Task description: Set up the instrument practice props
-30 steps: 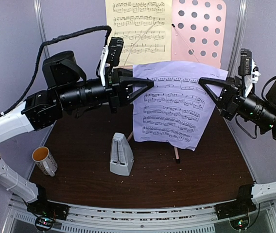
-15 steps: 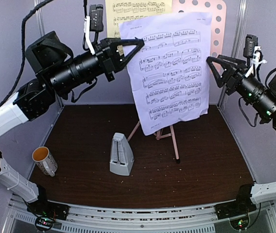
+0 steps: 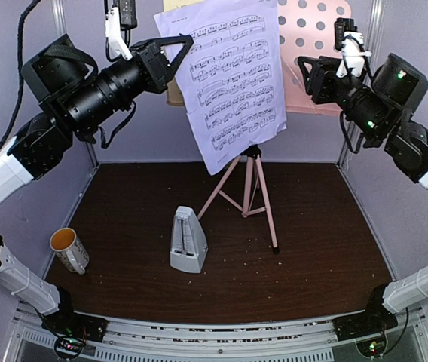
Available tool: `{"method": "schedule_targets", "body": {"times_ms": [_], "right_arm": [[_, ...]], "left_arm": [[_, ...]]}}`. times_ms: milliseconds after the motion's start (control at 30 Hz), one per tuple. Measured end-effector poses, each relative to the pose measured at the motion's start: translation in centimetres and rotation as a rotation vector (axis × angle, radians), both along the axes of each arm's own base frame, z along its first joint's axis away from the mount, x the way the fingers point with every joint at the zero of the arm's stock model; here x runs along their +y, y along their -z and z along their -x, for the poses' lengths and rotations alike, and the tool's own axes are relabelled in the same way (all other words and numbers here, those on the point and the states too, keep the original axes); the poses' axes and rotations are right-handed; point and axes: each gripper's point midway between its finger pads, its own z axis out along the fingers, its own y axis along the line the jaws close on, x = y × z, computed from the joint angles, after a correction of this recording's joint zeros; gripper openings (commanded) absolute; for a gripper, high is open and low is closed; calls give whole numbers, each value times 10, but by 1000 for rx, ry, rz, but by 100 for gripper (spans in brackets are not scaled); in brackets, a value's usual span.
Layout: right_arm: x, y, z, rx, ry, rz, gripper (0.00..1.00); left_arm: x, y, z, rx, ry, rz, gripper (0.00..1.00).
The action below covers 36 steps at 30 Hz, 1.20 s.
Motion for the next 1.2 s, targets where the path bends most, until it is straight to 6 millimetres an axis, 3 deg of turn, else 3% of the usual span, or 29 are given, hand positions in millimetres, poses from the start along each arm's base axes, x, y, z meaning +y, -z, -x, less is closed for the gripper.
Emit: {"method": "schedule_targets", "body": {"times_ms": [267,400,567,767,833,967,1200], "right_arm": [[38,16,-33,44,12,109,42],[45,14,-40,44,19,131,31],[44,8,-43,32,38,143,14],[40,6,-44,21,63,155,3],[40,5,-44,17,67,158,7],[39,4,-44,14,69,159,26],[45,7,-49,33,68,182,30]], "left_arm": [[25,-31,-1,-37,-85,32,0],[35,-47,1,-63,-104,53,0],[31,-46,-2,-71,-119,32,0],[20,-37,-9,-71,-136,-12,0],[19,-37,-10,-74,-140,-21,0],[21,-40,-10,-81,-148,-27,0],[21,-42,-10,-90,-157,-30,0]]}}
